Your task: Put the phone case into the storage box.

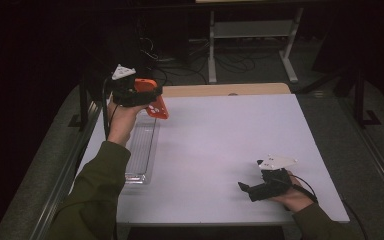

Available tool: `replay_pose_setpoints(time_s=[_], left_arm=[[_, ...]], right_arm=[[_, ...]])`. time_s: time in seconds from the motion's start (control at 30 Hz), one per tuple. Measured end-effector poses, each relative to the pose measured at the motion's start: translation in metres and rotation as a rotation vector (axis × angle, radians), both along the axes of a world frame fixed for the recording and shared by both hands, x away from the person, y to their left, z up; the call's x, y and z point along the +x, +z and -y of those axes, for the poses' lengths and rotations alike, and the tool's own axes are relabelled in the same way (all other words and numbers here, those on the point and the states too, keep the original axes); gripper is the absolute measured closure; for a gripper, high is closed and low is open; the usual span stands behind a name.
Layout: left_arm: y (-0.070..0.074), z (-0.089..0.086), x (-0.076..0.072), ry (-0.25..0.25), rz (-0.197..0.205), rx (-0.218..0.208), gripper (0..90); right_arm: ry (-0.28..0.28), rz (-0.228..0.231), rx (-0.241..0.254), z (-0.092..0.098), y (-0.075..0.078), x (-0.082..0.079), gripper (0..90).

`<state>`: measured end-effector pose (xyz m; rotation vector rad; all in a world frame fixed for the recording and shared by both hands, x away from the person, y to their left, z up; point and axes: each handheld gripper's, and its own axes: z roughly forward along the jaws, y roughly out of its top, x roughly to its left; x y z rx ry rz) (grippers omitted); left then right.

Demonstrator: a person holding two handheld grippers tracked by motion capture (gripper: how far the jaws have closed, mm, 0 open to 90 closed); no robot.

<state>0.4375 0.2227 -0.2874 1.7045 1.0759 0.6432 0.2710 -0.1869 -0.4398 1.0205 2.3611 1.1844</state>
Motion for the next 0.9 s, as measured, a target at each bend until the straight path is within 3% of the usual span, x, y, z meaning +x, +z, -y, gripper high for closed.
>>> replay_pose_setpoints(time_s=[0.6,0.9], left_arm=[[-0.011,-0.017,0.014,0.133,-0.016,0.066,15.5],[-0.02,-0.019,0.024,0.194,-0.046,0.09,15.5]], right_arm=[[-0.005,-0.01,0.004,0.0,0.0,0.0,0.0],[-0.005,-0.009,0.004,0.0,0.0,0.0,0.0]])
